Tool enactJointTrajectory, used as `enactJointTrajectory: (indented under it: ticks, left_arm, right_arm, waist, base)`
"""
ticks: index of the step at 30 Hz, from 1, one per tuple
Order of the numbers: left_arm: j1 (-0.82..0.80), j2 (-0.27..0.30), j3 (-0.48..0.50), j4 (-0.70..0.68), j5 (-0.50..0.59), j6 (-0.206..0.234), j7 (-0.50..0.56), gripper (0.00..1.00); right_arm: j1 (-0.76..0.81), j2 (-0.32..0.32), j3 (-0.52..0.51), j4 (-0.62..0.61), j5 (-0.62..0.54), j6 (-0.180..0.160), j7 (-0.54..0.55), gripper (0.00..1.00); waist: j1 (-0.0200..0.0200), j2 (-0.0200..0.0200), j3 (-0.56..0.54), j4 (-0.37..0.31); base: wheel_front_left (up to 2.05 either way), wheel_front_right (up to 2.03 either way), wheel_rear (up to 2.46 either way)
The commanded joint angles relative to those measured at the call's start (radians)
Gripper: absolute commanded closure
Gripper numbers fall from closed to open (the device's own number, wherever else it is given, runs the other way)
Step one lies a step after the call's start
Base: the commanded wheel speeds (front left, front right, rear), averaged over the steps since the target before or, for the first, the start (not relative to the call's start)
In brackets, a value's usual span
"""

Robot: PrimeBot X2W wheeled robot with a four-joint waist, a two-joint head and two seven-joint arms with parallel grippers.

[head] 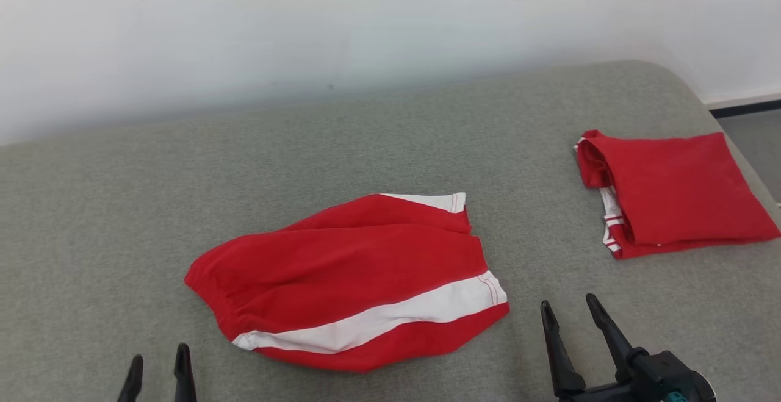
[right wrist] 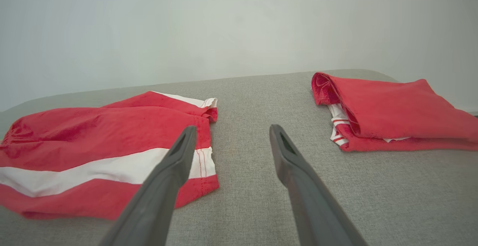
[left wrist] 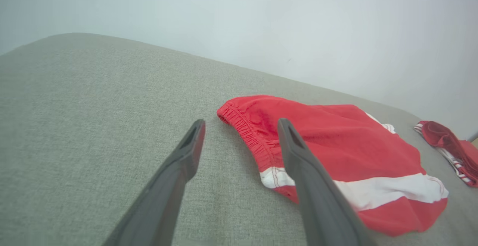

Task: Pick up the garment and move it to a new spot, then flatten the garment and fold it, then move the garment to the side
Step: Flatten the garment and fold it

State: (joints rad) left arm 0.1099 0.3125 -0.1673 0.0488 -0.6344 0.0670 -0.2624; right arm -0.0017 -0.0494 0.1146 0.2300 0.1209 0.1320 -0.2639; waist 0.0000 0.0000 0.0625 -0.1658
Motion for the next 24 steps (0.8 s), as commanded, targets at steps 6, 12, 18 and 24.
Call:
enactJointTrajectory:
  ticks: [6, 12, 18, 24]
  left_arm:
    - [0.086, -0.177, 0.151, -0.026, 0.165, -0.11, -0.003, 0.0]
    - [0.114, -0.246, 0.236, -0.003, 0.279, -0.183, -0.003, 0.0]
    - [0.126, -0.261, 0.274, 0.007, 0.32, -0.198, -0.003, 0.0]
    - [0.127, -0.262, 0.25, 0.002, 0.323, -0.198, -0.003, 0.0]
  right_arm:
    - [0.012, -0.002, -0.017, 0.002, -0.019, -0.003, 0.0, 0.0]
    - [0.025, -0.002, -0.042, 0.011, -0.029, -0.003, 0.0, 0.0]
    - [0.039, -0.002, -0.061, 0.014, -0.029, -0.003, 0.0, 0.0]
    - [0.059, -0.002, -0.072, 0.02, -0.028, -0.003, 0.0, 0.0]
  waist:
    - [0.0, 0.0, -0.041, 0.067]
    - [0.0, 0.0, -0.066, 0.105]
    - [0.0, 0.0, -0.091, 0.125]
    - [0.0, 0.0, -0.107, 0.134]
  base:
    - [0.0, 0.0, 0.0]
    - [0.0, 0.0, 0.0]
    - [0.0, 0.0, 0.0]
    - [0.0, 0.0, 0.0]
